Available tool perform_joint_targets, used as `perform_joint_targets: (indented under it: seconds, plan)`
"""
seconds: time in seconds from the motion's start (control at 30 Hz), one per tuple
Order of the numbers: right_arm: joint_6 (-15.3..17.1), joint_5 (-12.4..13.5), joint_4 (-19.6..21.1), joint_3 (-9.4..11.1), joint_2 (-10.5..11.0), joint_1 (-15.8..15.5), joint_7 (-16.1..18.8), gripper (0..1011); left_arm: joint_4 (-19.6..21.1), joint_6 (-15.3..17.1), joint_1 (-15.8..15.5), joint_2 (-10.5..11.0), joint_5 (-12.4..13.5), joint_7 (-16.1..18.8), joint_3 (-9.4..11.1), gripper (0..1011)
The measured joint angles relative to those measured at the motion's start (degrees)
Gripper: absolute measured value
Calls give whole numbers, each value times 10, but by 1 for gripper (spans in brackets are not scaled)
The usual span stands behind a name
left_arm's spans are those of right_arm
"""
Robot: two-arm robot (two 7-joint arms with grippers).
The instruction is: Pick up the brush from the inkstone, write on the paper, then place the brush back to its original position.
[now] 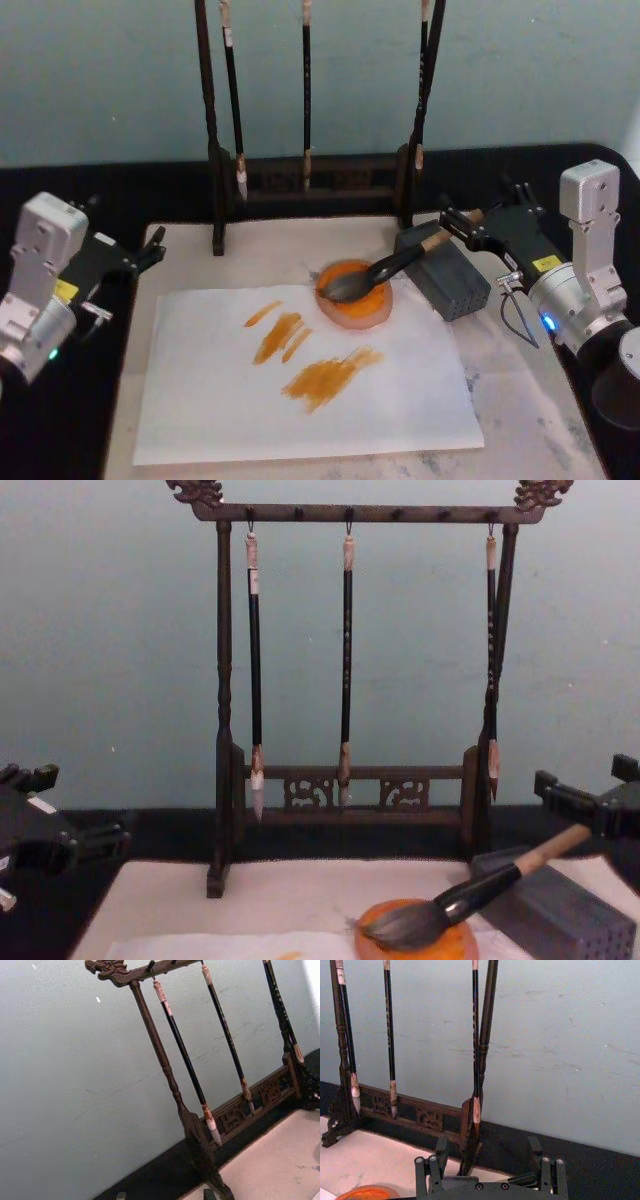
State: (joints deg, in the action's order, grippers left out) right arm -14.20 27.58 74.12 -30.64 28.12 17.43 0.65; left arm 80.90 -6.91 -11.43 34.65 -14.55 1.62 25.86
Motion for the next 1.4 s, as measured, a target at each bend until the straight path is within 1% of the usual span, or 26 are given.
perform_joint_targets:
  seconds: [1.4]
  plan:
    - [0, 2, -1, -1, 0, 1, 1, 1000, 0, 0, 0, 0, 0, 0, 0, 1001]
